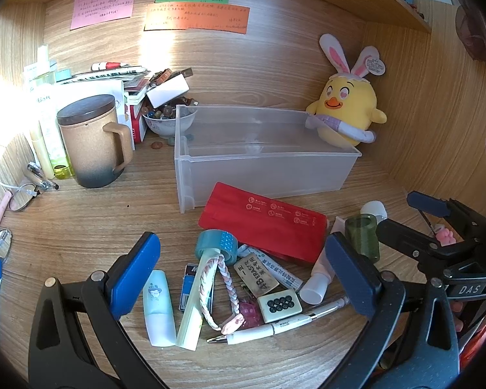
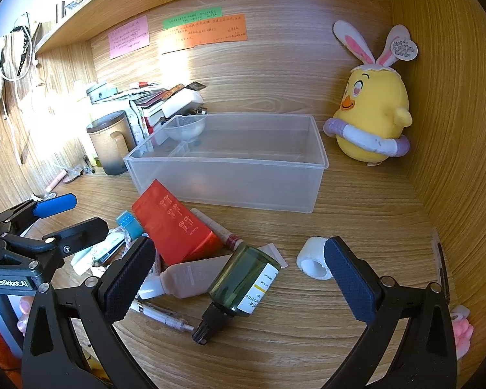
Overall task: Organize objects
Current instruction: 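Grasp the mint-green tube with the left gripper while the right grasps the white tape roll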
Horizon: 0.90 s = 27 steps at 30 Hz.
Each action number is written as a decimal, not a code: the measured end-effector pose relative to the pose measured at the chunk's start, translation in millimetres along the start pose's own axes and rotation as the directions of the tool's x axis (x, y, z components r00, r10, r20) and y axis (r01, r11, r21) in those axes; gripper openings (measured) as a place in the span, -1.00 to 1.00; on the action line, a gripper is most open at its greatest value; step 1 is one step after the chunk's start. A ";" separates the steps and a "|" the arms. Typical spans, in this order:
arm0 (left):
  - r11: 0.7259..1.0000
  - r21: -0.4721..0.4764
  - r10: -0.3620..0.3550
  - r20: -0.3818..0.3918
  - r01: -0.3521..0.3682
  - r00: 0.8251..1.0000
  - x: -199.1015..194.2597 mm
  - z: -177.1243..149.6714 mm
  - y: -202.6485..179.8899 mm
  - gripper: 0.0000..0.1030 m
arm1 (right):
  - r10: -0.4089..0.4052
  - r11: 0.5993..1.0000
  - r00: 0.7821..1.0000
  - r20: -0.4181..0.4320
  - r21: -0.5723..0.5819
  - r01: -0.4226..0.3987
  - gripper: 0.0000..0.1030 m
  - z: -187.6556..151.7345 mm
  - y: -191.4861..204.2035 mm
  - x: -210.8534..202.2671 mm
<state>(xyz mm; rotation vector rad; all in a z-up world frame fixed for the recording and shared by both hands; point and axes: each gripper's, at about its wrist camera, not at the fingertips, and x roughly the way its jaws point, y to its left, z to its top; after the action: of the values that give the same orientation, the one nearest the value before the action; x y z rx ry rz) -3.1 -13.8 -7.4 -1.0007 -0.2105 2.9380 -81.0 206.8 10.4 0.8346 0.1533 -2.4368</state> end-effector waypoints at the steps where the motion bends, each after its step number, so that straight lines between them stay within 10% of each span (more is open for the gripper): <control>1: 1.000 0.001 0.000 0.001 0.000 1.000 -0.4 -0.3 -0.5 1.00 | 0.000 1.000 1.000 0.000 0.001 0.000 1.00 -0.5 0.4 -0.3; 27: 0.997 -0.059 0.047 -0.011 -0.048 0.999 -9.9 -5.3 46.5 0.64 | -0.020 0.998 1.000 0.011 0.067 0.019 0.96 0.4 -25.8 0.8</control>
<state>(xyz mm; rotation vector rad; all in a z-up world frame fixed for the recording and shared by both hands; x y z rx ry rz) 8.7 -59.9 -12.0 -1.0412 -0.2791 2.9854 -95.7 228.0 8.5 0.8512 0.0759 -2.4763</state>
